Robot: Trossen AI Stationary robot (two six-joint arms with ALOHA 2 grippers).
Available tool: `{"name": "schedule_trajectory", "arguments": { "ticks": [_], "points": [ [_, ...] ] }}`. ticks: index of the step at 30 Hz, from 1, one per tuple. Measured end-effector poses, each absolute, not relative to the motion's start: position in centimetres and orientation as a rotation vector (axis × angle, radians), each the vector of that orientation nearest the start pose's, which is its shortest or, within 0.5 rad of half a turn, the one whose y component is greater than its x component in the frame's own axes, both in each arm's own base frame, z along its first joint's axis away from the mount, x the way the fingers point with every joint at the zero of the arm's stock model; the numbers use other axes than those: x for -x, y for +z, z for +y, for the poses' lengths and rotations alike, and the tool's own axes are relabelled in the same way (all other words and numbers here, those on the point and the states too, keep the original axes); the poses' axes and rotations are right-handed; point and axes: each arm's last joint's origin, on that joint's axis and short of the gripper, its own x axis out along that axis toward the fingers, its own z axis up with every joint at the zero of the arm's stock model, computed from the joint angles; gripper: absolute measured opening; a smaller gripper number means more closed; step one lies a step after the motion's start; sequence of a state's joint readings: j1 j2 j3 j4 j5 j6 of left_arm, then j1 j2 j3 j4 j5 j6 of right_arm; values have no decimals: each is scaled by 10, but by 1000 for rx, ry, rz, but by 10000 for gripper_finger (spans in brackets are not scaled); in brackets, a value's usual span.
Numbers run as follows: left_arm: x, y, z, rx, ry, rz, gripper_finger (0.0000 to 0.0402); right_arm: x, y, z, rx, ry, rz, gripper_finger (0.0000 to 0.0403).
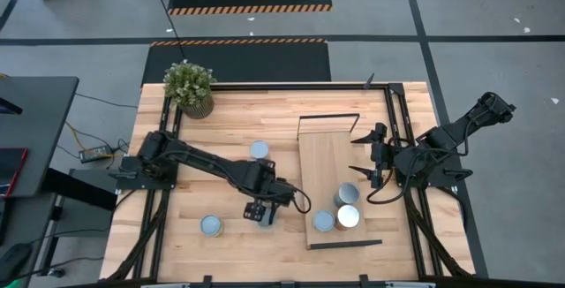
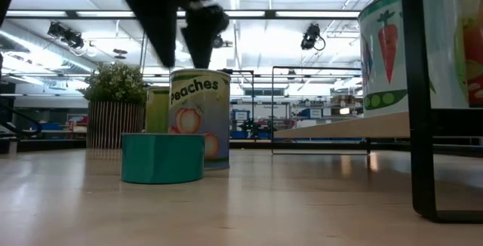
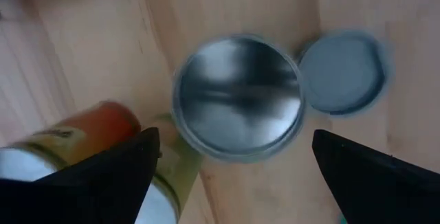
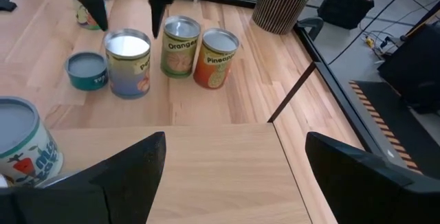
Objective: Pick and place cans onto a shelf
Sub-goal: Put the canned peaches on the shelf
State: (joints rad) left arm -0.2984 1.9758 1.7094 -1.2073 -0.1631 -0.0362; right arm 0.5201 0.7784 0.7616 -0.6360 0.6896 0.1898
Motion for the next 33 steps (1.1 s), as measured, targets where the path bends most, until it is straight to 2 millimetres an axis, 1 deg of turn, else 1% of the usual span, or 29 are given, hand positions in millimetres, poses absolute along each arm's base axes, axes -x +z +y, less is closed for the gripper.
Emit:
{"name": "schedule_trajectory", "arguments": {
  "ticks": [2,6,8,11,16,20,23,30,33],
  "points": [
    [-366,236,-107,-342,-81,1470,388,-139,291,59,181,-208,512,357],
    [-365,225,-106,-365,-77,1478,388,-140,291,59,180,-206,507,357],
    [-367,225,-107,-362,-75,1447,388,-140,291,59,181,-206,507,357],
    [-370,218,-106,-348,-83,1419,388,-140,291,59,182,-205,507,357],
    [-372,203,-101,-275,-105,1402,388,-140,291,59,180,-206,504,357],
    [-378,202,-92,-182,-108,1374,386,-140,291,59,181,-206,504,357],
    [-379,202,-88,-166,-106,1372,372,-140,291,59,183,-208,504,357],
    [-384,203,-82,-154,-100,1335,308,-140,291,59,183,-209,503,357],
    [-387,203,-80,-152,-98,1316,298,-140,291,59,182,-209,503,357]
  ]
}}
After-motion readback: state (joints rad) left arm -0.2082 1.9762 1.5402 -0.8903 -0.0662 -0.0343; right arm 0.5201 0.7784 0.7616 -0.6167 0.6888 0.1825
